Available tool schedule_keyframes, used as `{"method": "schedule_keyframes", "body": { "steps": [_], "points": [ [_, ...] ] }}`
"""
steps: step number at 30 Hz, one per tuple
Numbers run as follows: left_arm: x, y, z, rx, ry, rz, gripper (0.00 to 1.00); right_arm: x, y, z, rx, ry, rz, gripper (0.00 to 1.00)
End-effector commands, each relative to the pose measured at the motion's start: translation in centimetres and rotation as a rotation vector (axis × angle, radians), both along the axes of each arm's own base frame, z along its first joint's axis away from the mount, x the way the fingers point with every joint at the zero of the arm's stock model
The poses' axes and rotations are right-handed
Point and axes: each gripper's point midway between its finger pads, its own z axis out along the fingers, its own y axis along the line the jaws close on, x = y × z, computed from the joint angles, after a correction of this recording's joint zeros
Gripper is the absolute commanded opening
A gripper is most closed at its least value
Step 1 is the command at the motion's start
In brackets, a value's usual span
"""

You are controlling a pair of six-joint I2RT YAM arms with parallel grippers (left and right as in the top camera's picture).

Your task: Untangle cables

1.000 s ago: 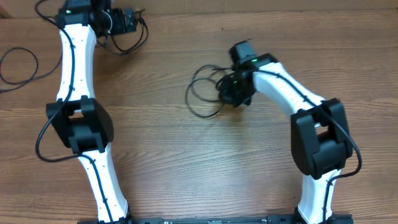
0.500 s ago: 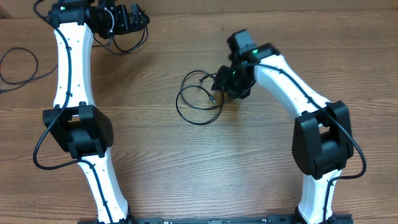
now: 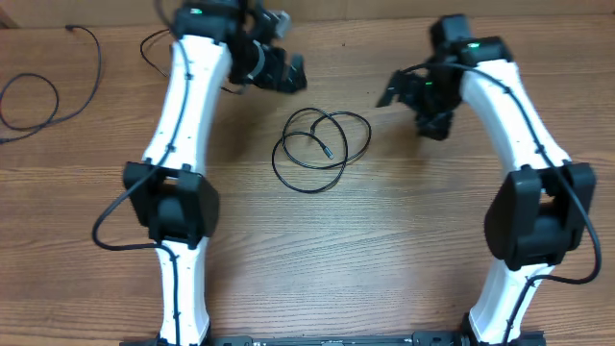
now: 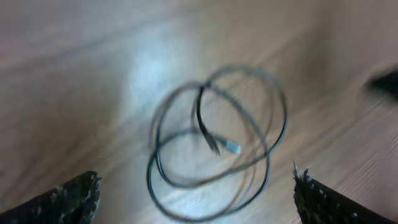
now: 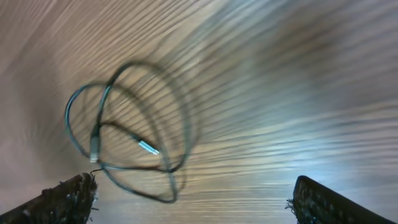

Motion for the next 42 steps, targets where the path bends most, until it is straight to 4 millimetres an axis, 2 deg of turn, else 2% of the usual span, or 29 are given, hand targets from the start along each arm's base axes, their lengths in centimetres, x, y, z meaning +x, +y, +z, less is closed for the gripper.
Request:
{"method": "schedule_keyframes", "body": {
  "steps": [1,7,11,13,21,24,26,27,31,35,38,42],
  "points": [
    [-0.6,0.1,-0.4,0.190,-0.059,-0.072,1.00,0.6,-2.0,2.2,0.001,-0.050,-0.041,1.00],
    [-2.6,-2.1,-0.4,0.226,-0.025,-0.082,1.00,0.9,-4.4,2.2,-0.001,-0.050,-0.097,1.00],
    [-4.1,-2.0,1.2,0.224,-0.013,-0.082,1.00,0.9,-4.7,2.2,-0.001,-0.050,-0.103,1.00],
    [-4.9,-1.6,3.2,0.215,-0.037,-0.076,1.00,0.9,-4.7,2.2,-0.001,-0.050,-0.103,1.00],
    [-8.1,-0.4,14.4,0.121,-0.283,-0.037,1.00,0.9,-4.7,2.2,-0.001,-0.052,-0.103,1.00],
    [-9.2,0.1,16.1,0.095,-0.301,0.004,1.00,1.0,-4.7,2.2,-0.001,-0.054,-0.103,1.00],
    [-9.5,0.3,15.4,0.105,-0.278,0.023,1.00,1.0,-4.7,2.2,-0.001,-0.054,-0.103,1.00],
    [-9.4,0.5,14.4,0.120,-0.254,0.038,1.00,1.0,-4.7,2.2,-0.001,-0.054,-0.103,1.00],
    [-9.2,0.7,8.5,0.189,-0.150,0.106,1.00,1.0,-4.7,2.2,-0.001,-0.054,-0.103,1.00],
    [-11.0,0.8,3.1,0.214,-0.078,0.141,1.00,1.0,-4.7,2.2,-0.001,-0.055,-0.103,1.00],
    [-12.4,1.0,1.1,0.174,-0.074,0.177,1.00,1.0,-4.7,2.2,-0.001,-0.054,-0.103,1.00],
    [-12.2,-1.1,-0.5,0.079,-0.153,0.102,1.00,1.0,-4.7,2.2,-0.001,-0.054,-0.103,1.00]
  ]
}}
